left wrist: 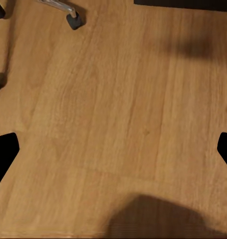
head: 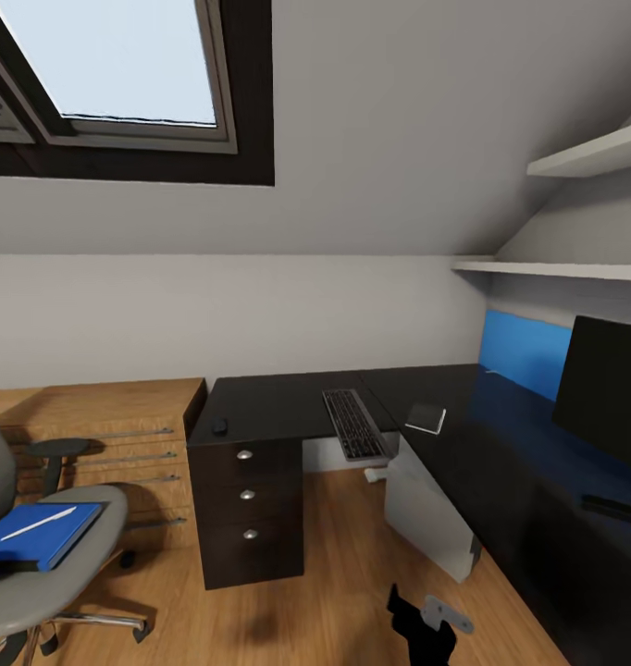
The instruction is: In the bedroom, organize the workspace by keeping the computer under the desk, ensuring the monitor is on the desk, placing the keyboard on the desk next to the monitor, placing the mouse on the desk next to the keyboard, moving the folder from the swivel chair onto the desk next to the mouse, stacking the notebook on top of the folder with the pen on top of the notebook, and positioning the swivel chair next to the desk.
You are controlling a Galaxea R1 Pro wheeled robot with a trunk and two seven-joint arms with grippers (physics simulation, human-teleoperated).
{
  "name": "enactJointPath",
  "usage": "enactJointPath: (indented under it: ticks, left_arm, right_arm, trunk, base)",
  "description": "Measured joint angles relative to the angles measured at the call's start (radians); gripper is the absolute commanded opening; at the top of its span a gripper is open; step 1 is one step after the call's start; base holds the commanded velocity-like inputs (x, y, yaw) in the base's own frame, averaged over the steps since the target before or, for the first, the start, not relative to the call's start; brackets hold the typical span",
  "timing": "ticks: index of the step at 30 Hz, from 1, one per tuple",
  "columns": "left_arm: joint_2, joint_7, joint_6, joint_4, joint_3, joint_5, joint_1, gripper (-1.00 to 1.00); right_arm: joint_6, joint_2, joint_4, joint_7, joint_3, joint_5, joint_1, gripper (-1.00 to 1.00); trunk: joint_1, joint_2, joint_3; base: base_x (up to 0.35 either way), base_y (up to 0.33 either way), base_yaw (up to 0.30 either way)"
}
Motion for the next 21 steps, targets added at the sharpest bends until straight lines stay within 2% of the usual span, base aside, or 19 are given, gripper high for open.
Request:
enactJointPath:
  ticks: [3,11,21]
  left_arm:
    - [-0.001,0.001,-0.001,0.015,0.000,0.003,0.000,1.00]
    - [0.000,0.000,-0.004,0.024,0.000,0.051,0.000,1.00]
    - [-0.003,-0.002,-0.010,0.027,0.000,0.067,0.000,1.00]
  right_arm:
    - [0.000,-0.010,0.000,-0.001,0.000,0.000,0.001,1.00]
    - [-0.001,-0.016,0.001,0.002,0.002,0.001,0.002,1.00]
    - [-0.004,-0.022,-0.002,0.005,0.002,0.015,0.007,1.00]
  trunk:
    - [-0.012,0.021,0.009]
    - [-0.042,0.077,0.035]
    - [-0.081,0.147,0.066]
  base:
    - [0.000,0.000,0.000]
    - [0.000,0.000,0.008]
    - [0.000,0.000,0.151]
